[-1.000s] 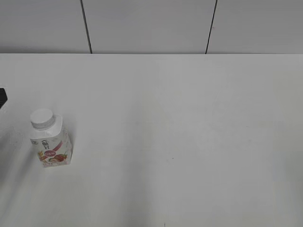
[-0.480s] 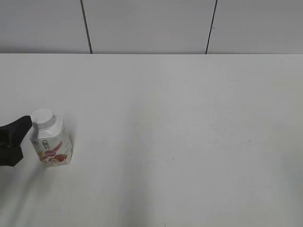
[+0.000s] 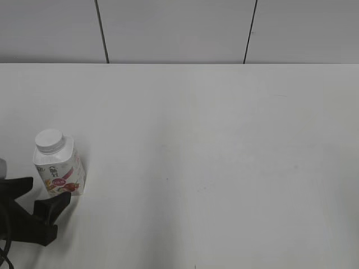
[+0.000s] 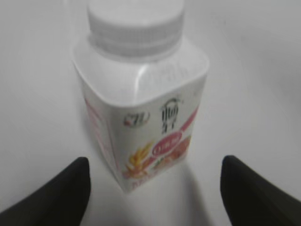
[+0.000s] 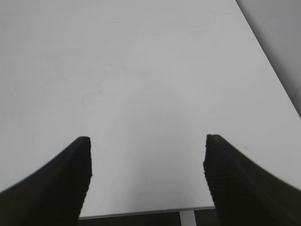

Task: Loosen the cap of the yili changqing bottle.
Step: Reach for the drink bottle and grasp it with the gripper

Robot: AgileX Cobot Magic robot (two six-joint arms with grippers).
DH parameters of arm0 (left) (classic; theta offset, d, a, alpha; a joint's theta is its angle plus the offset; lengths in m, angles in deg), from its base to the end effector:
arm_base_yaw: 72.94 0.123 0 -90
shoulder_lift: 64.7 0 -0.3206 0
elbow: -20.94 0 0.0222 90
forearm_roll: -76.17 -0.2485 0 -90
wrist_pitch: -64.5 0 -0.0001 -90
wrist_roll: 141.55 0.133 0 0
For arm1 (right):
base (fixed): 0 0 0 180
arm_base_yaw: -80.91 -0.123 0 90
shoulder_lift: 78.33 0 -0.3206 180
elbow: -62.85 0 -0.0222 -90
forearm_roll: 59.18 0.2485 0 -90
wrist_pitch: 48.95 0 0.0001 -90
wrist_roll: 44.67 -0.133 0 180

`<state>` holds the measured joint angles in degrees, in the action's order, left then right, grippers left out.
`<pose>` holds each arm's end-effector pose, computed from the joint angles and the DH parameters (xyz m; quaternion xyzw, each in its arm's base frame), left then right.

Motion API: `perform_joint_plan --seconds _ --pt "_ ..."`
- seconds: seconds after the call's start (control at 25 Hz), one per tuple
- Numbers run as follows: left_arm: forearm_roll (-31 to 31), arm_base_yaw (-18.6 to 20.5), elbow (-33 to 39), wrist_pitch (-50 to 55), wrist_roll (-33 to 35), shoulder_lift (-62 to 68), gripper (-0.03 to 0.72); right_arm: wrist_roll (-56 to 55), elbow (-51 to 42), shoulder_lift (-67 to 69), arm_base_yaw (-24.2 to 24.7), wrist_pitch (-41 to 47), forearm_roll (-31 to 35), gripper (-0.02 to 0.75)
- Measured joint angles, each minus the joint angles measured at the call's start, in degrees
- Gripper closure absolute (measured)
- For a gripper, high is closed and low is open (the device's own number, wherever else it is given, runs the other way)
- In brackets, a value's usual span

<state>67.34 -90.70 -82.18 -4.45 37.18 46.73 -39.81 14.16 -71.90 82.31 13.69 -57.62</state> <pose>0.2014 -0.0845 0.1073 0.1829 0.8431 -0.1306 0.4885 -0.0097 0.0035 0.2572 -0.0267 0.8556 -0.0147 0.5168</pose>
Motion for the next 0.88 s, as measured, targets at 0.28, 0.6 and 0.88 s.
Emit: perform_joint_plan --seconds 0.28,0.6,0.88 --pt "-0.7 0.0 -2.1 0.0 0.0 4.7 0.121 0.0 0.0 0.0 0.0 0.0 0.3 0.152" --pt "-0.8 0.0 -6.3 -0.1 0.0 4.7 0.101 0.0 0.0 0.0 0.0 0.0 0.5 0.152" --pt "2.2 0.0 -9.4 -0.3 0.0 4.7 0.101 0.0 0.0 0.0 0.0 0.0 0.6 0.152"
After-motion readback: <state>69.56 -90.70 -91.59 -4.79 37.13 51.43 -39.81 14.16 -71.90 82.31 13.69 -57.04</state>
